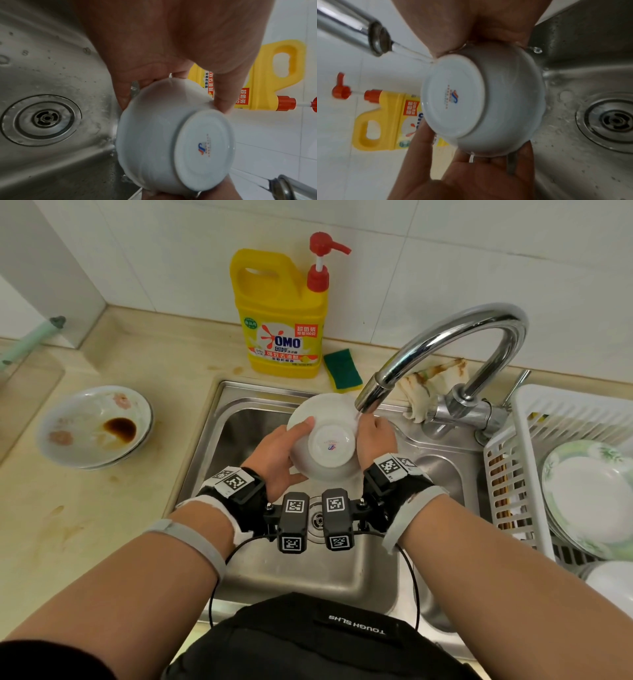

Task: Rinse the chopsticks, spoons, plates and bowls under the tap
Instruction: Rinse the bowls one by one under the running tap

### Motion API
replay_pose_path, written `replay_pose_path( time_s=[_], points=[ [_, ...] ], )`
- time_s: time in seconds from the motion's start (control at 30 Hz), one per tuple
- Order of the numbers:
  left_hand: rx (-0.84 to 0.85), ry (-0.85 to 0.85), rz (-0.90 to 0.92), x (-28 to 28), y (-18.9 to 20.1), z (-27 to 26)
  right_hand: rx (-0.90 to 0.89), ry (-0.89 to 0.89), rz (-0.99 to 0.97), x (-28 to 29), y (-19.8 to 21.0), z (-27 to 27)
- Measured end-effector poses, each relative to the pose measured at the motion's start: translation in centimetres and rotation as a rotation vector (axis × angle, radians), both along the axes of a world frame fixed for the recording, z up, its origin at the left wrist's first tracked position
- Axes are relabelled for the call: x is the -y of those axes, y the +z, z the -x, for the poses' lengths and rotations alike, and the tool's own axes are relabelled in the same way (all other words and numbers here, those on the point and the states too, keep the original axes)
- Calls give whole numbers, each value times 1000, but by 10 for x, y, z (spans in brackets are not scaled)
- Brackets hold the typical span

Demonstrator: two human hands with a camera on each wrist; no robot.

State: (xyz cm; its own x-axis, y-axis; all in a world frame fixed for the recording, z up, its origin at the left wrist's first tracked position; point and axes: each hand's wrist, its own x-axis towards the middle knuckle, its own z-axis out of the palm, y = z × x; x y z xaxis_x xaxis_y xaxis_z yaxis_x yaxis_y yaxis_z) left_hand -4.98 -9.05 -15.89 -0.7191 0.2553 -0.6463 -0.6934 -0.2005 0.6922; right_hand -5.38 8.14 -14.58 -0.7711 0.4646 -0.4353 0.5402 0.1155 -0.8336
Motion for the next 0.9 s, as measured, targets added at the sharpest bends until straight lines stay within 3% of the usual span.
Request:
replay_pose_path(
  time_s=[0.17,0.33,0.47,0.53,0.6,0.77,0.9],
  points=[
    [2,28,7,2,2,2,-39,11,-73,4,1,-2],
    [17,41,-65,8,-6,2,-30,-35,-25,3,-2,-8],
    [41,49,-123,3,-5,-2,171,-71,264,11,-5,-7],
    [28,38,-129,2,-5,-2,172,-103,346,9,-28,-3],
    [29,25,-115,2,-3,-2,123,-86,289,5,-44,2],
    [11,45,-76,2,4,0,-2,-32,89,11,-3,-4],
    [15,89,-22,4,7,4,-47,2,-15,3,-2,-3]
  ],
)
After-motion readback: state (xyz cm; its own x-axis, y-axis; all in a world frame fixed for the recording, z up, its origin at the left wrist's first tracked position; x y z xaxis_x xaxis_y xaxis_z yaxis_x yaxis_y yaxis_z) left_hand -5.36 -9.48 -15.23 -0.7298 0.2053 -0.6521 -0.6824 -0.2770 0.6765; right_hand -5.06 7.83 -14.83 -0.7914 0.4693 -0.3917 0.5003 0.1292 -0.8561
